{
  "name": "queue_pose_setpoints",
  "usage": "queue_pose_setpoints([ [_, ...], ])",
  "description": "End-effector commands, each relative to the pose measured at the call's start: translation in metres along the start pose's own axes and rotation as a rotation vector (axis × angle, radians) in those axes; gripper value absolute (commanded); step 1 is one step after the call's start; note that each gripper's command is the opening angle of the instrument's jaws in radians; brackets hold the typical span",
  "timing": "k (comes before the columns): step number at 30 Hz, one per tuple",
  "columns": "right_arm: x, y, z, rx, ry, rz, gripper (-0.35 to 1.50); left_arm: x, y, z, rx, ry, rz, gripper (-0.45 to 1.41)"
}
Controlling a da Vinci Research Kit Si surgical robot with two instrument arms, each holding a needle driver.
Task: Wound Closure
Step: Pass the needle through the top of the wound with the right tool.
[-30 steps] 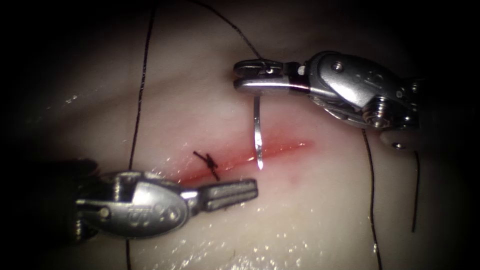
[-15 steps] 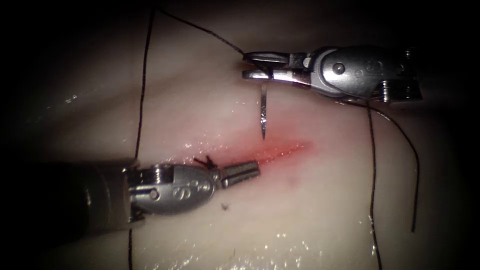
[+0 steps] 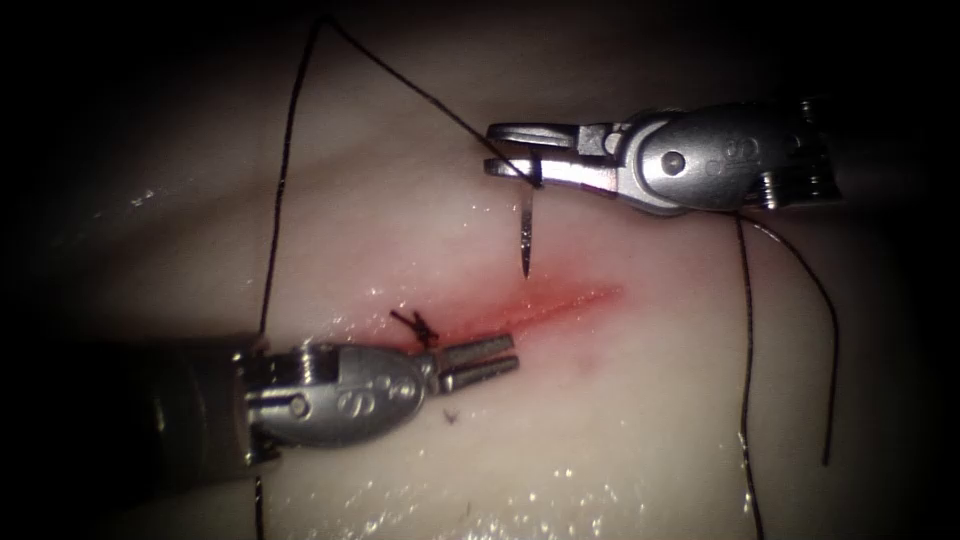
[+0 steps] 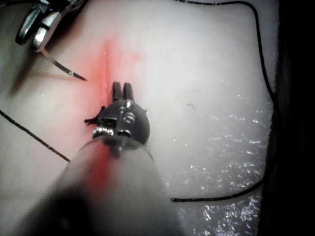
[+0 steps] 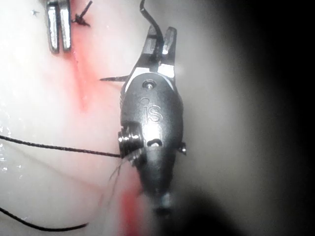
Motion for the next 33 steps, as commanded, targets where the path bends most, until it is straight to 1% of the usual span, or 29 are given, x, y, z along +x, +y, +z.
queue_pose_setpoints([
  [1, -0.0002, -0.0001, 0.0009, -0.002, 0.001, -0.006, -0.35, -0.0002, 0.0004, 0.0007, 0.0, -0.001, -0.001, -0.16],
  [19, 0.0006, 0.0009, 0.0011, -0.023, 0.01, -0.014, -0.35, -0.0003, 0.0006, 0.0011, -0.002, 0.003, -0.005, -0.18],
  [27, 0.0005, 0.0005, 0.0016, -0.022, 0.012, -0.016, -0.35, -0.0003, 0.0006, 0.001, -0.005, 0.006, -0.005, -0.2],
  [33, -0.0002, -0.0002, 0.0017, -0.01, 0.006, -0.029, -0.35, -0.0004, 0.0005, 0.0008, -0.008, 0.007, -0.004, -0.18],
])
